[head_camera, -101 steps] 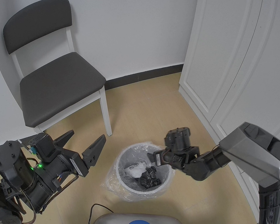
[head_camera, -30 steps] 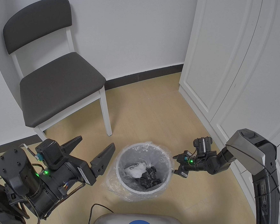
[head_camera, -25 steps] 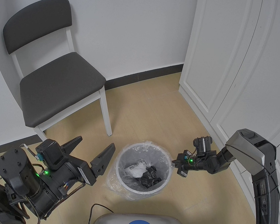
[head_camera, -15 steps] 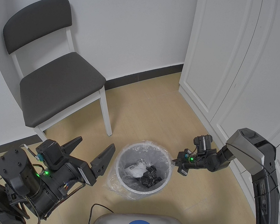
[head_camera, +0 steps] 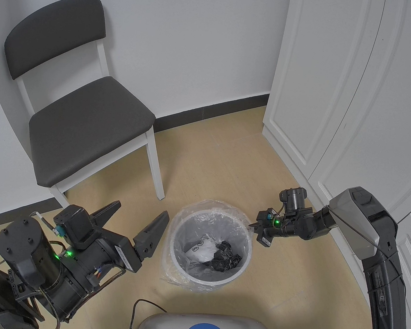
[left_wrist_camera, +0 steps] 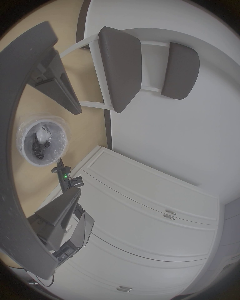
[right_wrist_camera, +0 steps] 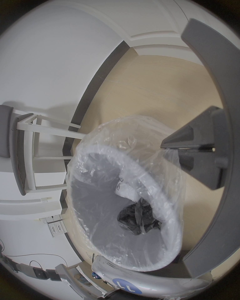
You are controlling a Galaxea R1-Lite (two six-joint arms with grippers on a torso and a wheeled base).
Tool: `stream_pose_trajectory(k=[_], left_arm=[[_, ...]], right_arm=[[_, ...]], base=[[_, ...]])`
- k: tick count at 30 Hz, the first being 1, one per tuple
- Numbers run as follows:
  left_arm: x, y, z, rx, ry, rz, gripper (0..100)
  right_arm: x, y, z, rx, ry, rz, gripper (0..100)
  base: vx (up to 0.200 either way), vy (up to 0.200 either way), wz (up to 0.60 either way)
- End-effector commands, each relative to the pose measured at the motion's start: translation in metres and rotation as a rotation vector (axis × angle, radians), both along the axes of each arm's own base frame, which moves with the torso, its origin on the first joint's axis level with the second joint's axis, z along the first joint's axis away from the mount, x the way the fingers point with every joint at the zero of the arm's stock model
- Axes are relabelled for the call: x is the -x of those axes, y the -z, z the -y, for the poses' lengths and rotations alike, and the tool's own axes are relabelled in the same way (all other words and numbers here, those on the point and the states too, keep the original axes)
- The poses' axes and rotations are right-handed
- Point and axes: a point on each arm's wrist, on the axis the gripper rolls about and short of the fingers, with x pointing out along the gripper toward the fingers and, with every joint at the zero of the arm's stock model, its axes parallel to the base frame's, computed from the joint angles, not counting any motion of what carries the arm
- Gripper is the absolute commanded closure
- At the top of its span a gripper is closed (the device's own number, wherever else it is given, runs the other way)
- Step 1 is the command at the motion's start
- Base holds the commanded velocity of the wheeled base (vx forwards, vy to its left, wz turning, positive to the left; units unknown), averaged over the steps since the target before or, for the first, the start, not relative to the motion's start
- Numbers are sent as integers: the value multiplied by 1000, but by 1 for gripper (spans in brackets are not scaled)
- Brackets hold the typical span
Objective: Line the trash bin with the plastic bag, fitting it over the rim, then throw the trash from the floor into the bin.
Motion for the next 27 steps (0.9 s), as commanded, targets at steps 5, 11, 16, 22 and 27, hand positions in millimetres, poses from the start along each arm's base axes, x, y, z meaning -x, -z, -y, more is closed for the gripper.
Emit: stream_pose_trajectory(k=[5, 11, 16, 22, 27], left_arm=[[-2, 4, 1, -9, -2, -13, 0], [-3, 6, 3, -13, -2, -17, 0], [-4, 7, 3, -16, -2, -20, 0], [-4, 7, 4, -16, -2, -22, 0], [-3, 6, 4, -12, 0, -18, 0]], right_arm=[[-10, 23, 9, 4, 22, -17, 100], [-9, 24, 8, 6, 19, -18, 100], [-19, 35, 6, 4, 16, 4, 100], [-24, 38, 3, 5, 13, 0, 100], [-31, 47, -6, -7, -4, 17, 100]], base=[[0, 0, 0], [0, 0, 0], [0, 0, 0], [0, 0, 0], [0, 0, 0]])
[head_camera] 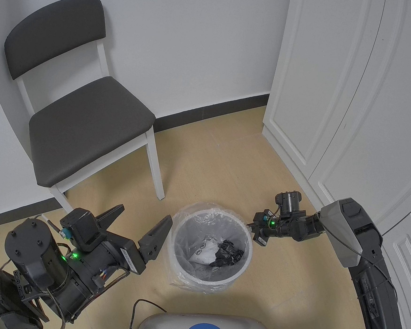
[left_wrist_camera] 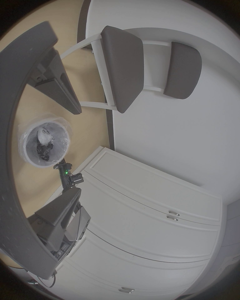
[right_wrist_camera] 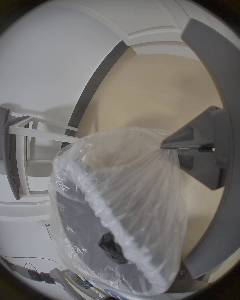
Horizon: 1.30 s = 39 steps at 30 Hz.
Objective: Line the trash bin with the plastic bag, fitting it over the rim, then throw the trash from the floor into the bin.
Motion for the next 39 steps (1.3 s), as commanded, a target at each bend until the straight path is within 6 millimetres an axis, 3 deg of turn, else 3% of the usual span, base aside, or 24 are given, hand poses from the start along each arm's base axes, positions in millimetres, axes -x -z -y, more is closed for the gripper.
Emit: stream_pose_trajectory(k=[1, 28, 29, 39], left_arm=[[0, 0, 0, 2, -1, 1, 0], [-1, 1, 1, -2, 2, -2, 0], [-1, 1, 1, -2, 2, -2, 0], [0, 0, 0, 1, -1, 0, 0]], right_arm=[[-2, 17, -5, 3, -12, -16, 100], [0, 23, -9, 22, -19, -103, 100], [0, 23, -9, 22, -19, -103, 0], [0, 24, -9, 24, -19, -101, 0]], base=[[0, 0, 0], [0, 0, 0], [0, 0, 0], [0, 0, 0]])
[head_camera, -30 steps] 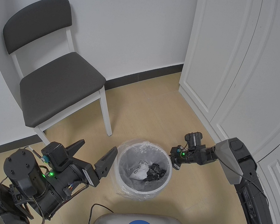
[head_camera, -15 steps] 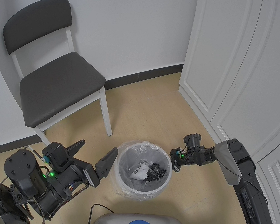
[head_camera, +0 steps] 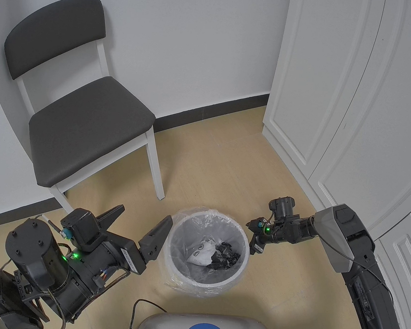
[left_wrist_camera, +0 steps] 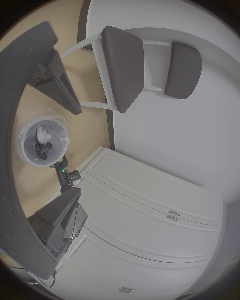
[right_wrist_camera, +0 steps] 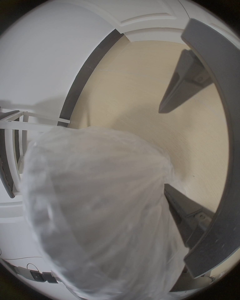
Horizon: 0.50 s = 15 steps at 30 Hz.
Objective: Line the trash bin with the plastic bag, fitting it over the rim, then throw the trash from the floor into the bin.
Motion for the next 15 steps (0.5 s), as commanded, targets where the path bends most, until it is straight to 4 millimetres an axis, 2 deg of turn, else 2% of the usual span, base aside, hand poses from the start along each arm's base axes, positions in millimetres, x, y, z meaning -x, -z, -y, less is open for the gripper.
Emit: stream_pose_trajectory(k=[1, 7, 15], left_arm=[[0, -1, -1, 2, -2, 2, 0], [0, -1, -1, 5, -2, 4, 0], [1, -2, 0, 7, 1, 6, 0]], right_arm=[[0, 1, 0, 1, -1, 0, 0], [-1, 0, 5, 8, 3, 9, 0], [-5, -4, 29, 9, 47, 11, 0]], base=[[0, 0, 0], [0, 0, 0], [0, 0, 0]])
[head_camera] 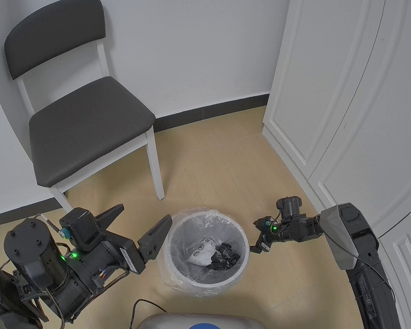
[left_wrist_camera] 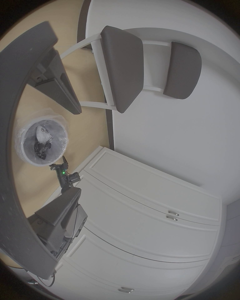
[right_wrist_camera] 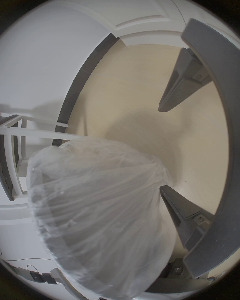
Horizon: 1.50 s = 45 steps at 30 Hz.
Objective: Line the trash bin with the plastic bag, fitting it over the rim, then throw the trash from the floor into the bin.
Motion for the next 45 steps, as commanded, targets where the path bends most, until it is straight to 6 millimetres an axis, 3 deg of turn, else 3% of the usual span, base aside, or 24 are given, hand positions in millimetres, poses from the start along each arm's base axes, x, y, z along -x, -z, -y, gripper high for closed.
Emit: stream_pose_trajectory(k=[1, 16, 26, 29, 38, 45], left_arm=[[1, 0, 0, 1, 3, 1, 0], [0, 0, 0, -1, 0, -2, 0], [0, 3, 2, -7, 5, -12, 0], [0, 3, 2, -7, 5, -12, 0], [-3, 13, 5, -39, 6, -41, 0], [-6, 20, 8, -65, 2, -62, 0]], right_arm=[[-1, -3, 8, -1, 15, 7, 0], [-1, -3, 16, -59, -8, 123, 0], [25, -14, 67, -118, 50, 122, 0], [33, -18, 74, -167, 77, 112, 0], [41, -21, 73, -375, 184, 138, 0], [60, -34, 69, -597, 328, 176, 0]], base=[[0, 0, 0], [0, 0, 0], [0, 0, 0], [0, 0, 0], [0, 0, 0], [0, 0, 0]])
